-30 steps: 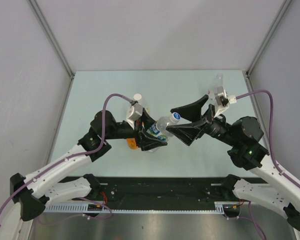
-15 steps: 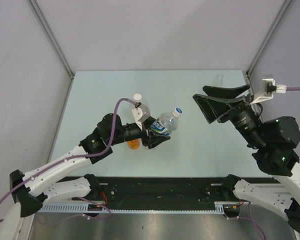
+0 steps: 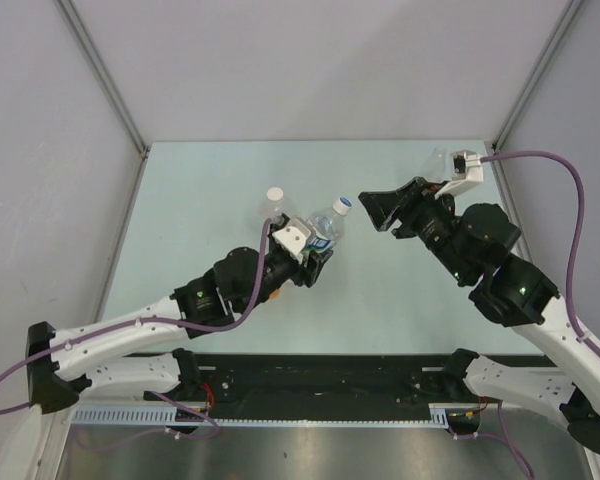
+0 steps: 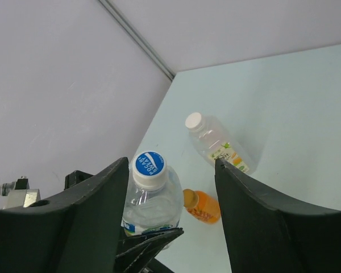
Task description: Unscrew the bottle caps
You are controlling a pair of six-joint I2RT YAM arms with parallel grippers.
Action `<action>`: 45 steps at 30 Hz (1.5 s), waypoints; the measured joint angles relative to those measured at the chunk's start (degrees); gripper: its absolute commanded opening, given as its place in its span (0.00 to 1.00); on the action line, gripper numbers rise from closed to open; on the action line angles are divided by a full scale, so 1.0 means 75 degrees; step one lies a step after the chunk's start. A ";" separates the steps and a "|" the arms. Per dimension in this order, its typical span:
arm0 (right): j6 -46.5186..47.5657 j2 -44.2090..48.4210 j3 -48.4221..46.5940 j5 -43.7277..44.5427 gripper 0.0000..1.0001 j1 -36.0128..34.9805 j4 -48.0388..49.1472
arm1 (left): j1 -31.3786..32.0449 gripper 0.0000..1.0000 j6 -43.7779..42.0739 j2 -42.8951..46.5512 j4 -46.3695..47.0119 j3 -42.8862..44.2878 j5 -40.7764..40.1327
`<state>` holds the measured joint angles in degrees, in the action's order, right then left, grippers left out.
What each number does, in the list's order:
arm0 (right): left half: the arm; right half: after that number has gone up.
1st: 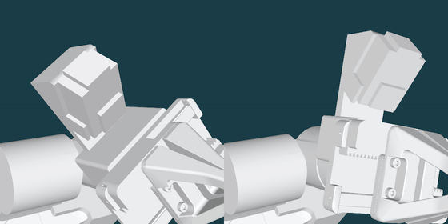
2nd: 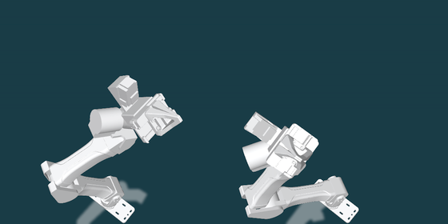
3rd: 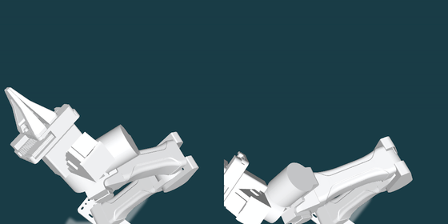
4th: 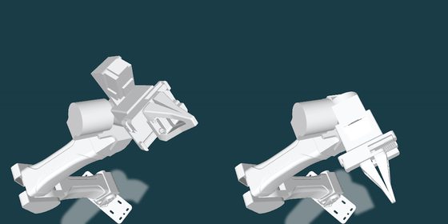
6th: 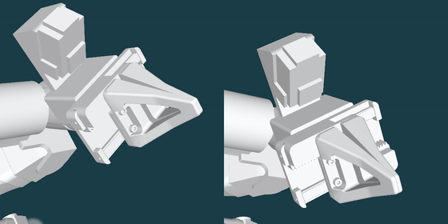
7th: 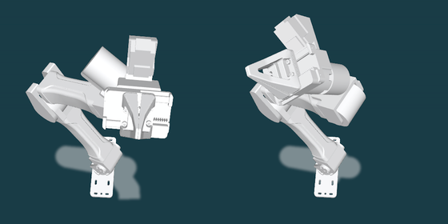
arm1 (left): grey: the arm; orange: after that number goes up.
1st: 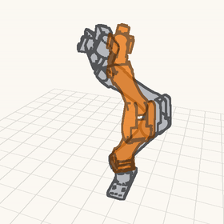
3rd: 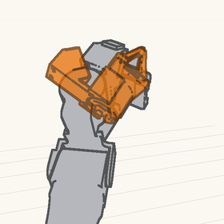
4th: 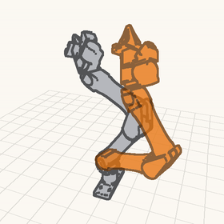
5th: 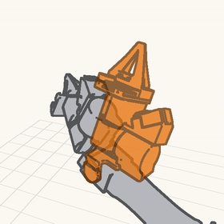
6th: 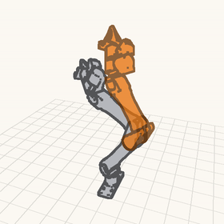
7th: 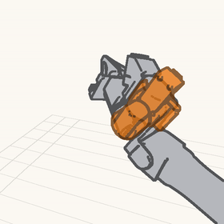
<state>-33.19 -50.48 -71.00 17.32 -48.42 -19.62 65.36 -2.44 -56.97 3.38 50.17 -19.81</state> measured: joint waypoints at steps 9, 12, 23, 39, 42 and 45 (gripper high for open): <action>-0.0122 -0.0140 0.0000 -0.0119 0.71 -0.0213 -0.0003 | 0.0216 0.00 -0.0315 -0.0230 0.0055 0.0000 -0.0612; -0.0172 -0.0335 0.0000 -0.0184 0.71 -0.0251 -0.0015 | 0.0236 0.00 -0.0347 -0.0233 0.0099 0.0000 -0.0664; -0.0242 -0.0772 0.0000 -0.0379 0.61 -0.0350 -0.0032 | 0.0329 0.00 -0.0356 -0.0189 0.0204 0.0000 -0.0708; -0.0353 -0.0720 0.0114 -0.0490 0.54 -0.0437 0.0280 | 0.0361 0.00 -0.0364 -0.0149 0.0216 0.0000 -0.0699; -0.0341 -0.0662 0.0189 -0.0487 0.59 -0.0440 0.0318 | 0.0370 0.00 -0.0364 -0.0146 0.0219 0.0000 -0.0676; -0.0318 -0.0638 0.0236 -0.0487 0.61 -0.0434 0.0318 | 0.0370 0.00 -0.0364 -0.0146 0.0233 0.0000 -0.0676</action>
<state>-35.57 -55.27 -69.23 13.67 -51.68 -17.23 68.14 -5.17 -58.06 5.13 50.17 -24.88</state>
